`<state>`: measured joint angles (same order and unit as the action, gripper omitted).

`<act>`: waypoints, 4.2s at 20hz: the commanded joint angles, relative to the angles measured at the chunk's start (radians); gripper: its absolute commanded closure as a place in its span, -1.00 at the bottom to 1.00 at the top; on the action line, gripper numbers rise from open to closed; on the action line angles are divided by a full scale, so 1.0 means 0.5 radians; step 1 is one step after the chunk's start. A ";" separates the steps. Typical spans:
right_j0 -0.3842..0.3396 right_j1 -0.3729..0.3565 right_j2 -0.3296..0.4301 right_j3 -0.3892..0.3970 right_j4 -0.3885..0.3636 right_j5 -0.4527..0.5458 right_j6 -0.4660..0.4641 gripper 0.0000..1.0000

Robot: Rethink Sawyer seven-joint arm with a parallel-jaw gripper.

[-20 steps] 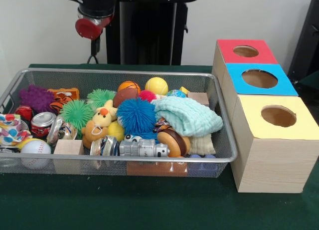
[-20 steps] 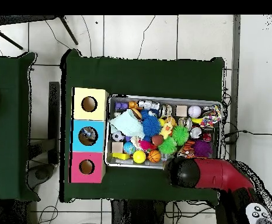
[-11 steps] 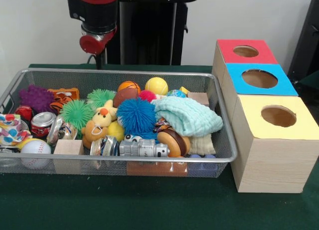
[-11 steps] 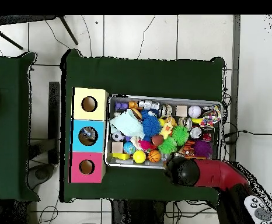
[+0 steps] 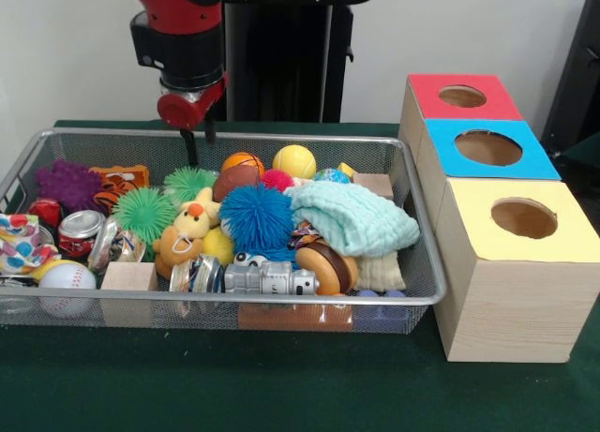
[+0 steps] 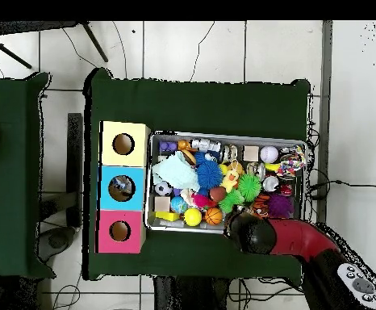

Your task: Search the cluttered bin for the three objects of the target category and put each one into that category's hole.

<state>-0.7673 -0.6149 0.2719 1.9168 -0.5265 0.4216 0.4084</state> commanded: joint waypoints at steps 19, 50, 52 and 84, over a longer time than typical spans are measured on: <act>0.150 0.139 0.038 -0.430 -0.141 -0.046 0.246 -1.00; 0.279 0.189 -0.148 -0.541 -0.217 0.034 0.236 -1.00; 0.282 0.190 -0.145 -0.536 -0.213 0.026 0.241 -1.00; 0.126 0.395 0.243 -0.293 -0.115 -0.021 0.209 -1.00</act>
<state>-0.7037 -0.4983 0.2791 1.7187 -0.5981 0.4010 0.4084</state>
